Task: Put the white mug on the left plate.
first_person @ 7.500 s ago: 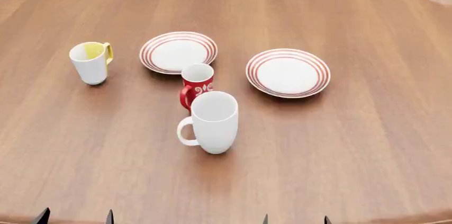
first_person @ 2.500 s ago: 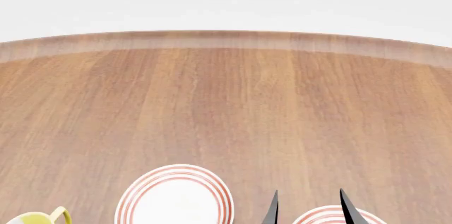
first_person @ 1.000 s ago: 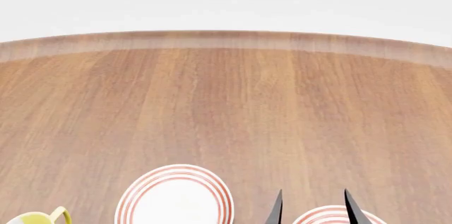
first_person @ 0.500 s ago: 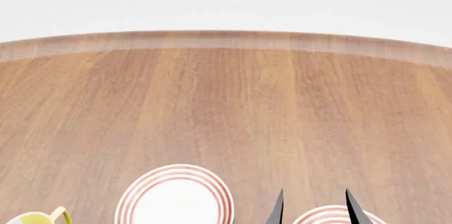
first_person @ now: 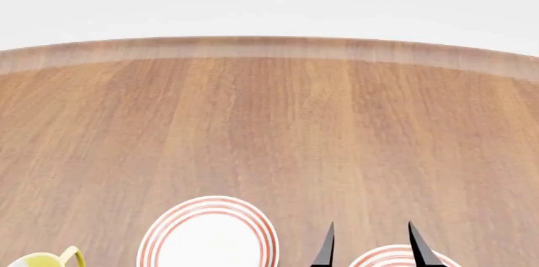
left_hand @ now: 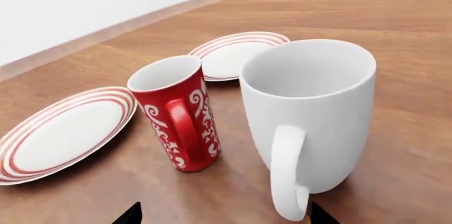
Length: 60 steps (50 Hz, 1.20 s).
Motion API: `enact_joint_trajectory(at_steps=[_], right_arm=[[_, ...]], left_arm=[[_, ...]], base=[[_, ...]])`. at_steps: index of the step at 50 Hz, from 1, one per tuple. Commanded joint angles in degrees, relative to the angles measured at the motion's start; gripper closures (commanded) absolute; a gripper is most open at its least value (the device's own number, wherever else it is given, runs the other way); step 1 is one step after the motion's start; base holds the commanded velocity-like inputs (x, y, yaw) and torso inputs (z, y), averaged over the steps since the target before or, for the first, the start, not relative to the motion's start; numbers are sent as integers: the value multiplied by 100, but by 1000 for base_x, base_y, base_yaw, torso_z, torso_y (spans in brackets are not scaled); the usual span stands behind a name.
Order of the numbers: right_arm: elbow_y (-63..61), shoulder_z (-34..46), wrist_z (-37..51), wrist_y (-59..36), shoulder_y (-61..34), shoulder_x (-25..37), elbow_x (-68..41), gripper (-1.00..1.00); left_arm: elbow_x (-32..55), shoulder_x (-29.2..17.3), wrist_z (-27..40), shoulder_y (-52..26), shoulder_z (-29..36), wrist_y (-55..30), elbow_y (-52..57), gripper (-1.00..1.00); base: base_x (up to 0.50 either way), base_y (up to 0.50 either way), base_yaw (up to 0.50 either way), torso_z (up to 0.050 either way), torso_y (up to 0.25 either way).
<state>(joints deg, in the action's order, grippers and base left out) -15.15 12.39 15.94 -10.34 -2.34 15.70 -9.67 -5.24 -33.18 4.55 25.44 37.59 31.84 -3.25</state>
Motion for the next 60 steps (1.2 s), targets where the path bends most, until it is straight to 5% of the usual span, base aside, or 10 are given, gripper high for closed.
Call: enact_joint_trajectory(at_steps=[1, 20, 60], right_arm=[[30, 28, 19, 21, -7, 6, -24, -100], [31, 60, 57, 22, -25, 42, -54, -100], [39, 110, 119, 69, -57, 98, -142, -100]], left_arm=[[-40, 67, -115, -106, 142, -28, -124, -100], [212, -64, -351, -219, 156, -584, 544, -100], [478, 293, -706, -606, 494, -371, -176, -100]], base=[[0, 0, 0, 0, 0], [0, 0, 0, 0, 0], [0, 0, 0, 0, 0]])
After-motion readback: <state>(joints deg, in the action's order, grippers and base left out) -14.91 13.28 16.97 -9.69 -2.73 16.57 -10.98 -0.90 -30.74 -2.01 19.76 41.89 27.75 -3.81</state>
